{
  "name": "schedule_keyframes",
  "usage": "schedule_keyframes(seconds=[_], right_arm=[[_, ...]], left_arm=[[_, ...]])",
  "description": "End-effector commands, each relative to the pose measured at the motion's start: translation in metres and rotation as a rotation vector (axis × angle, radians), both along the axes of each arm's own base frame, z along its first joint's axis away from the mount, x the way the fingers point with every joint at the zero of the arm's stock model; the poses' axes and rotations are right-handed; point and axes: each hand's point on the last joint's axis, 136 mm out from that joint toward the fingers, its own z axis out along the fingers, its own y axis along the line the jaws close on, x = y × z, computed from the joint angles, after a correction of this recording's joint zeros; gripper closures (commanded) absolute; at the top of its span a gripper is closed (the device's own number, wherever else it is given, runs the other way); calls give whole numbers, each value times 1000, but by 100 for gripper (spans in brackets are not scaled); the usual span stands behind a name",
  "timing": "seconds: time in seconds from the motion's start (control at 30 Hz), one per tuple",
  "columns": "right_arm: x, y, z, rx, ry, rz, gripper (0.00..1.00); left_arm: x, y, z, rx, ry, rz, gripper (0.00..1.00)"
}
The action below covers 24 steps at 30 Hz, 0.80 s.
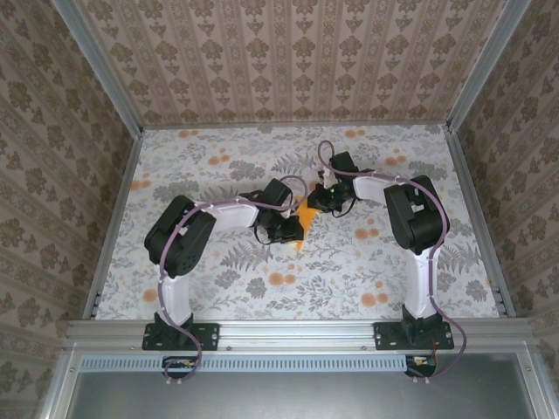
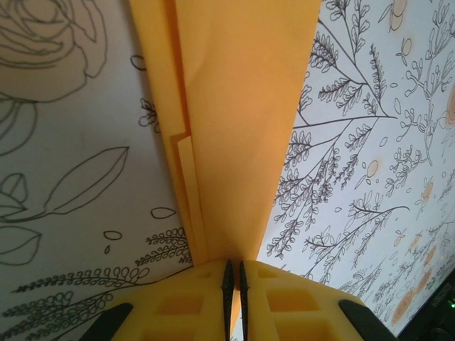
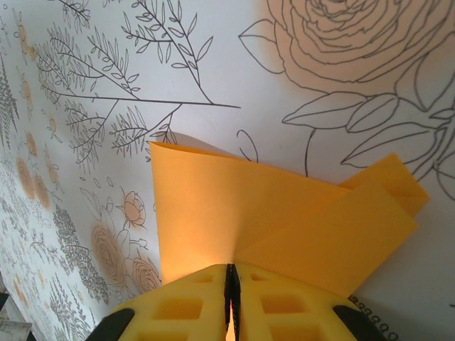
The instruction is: Fold a paper plane with a square sheet of paper (fold left side to right side)
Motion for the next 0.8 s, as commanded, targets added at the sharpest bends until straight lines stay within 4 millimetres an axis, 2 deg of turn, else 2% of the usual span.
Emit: schedule_keyframes(seconds=[0.0,0.13,0.27,0.5,0.63,0.77], right_arm=[[-3,-2,5,17,-19,-11,88],[2,0,43,84,-117,-26,90],[-14,-3,58,87,-136,-23,92],[-58,16,38,124,-42,-10,94],[-70,20,22,111,5,-11,94],[-73,26,13,116,27,1,94]], left_arm=[[-11,17,-24,74,42,1,87],[-13,23,-31,104,50,11,88],[-15,28,-36,131,57,17,90],[-15,31,-34,143,47,18,90],[-16,29,-33,141,45,12,90],[-15,28,-33,140,42,9,90]])
